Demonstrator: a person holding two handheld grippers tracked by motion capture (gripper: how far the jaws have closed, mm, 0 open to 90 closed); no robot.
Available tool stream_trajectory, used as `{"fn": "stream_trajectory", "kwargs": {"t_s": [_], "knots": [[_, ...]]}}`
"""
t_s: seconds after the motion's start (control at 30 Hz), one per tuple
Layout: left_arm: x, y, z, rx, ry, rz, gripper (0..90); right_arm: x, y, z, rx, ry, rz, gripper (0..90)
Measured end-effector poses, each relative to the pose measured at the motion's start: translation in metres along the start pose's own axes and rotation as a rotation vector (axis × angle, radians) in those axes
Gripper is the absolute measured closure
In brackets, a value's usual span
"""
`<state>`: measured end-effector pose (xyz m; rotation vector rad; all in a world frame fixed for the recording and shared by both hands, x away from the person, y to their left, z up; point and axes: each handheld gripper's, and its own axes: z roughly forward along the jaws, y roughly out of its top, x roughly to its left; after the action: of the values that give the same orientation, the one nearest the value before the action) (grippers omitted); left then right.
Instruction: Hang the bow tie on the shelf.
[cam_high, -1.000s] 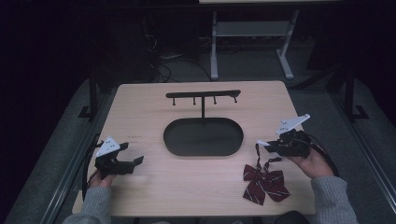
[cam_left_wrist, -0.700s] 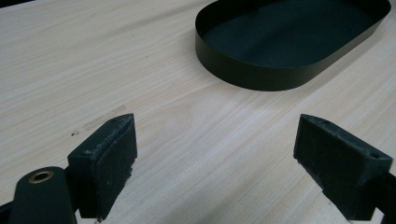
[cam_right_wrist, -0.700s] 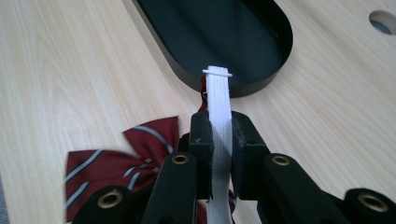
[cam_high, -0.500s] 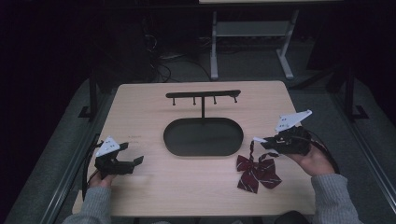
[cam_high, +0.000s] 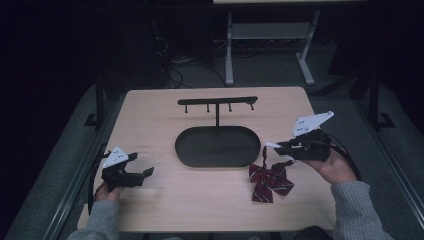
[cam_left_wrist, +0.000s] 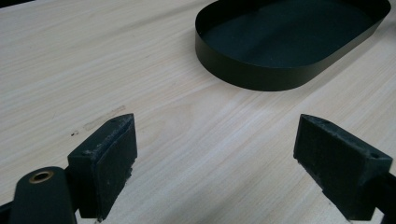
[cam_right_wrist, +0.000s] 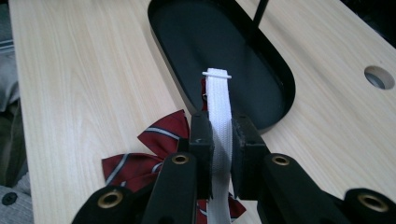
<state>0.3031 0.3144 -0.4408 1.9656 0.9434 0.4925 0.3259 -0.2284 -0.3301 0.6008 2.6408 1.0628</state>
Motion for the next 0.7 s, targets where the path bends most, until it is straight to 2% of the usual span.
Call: {"fn": "stream_trajectory", "kwargs": {"t_s": [0.37, 0.4, 0.7], "knots": [[0.0, 0.0, 0.0, 0.001, 0.001, 0.008, 13.0, 0.002, 0.024, 0.0, -0.016, 0.016, -0.04, 80.3], [0.0, 0.0, 0.0, 0.001, 0.0, -0.001, 13.0, 0.002, 0.027, 0.0, -0.019, 0.015, -0.046, 80.3], [0.0, 0.0, 0.0, -0.004, -0.001, 0.0, 13.0, 0.001, 0.049, 0.003, -0.035, 0.034, -0.08, 80.3]]}}
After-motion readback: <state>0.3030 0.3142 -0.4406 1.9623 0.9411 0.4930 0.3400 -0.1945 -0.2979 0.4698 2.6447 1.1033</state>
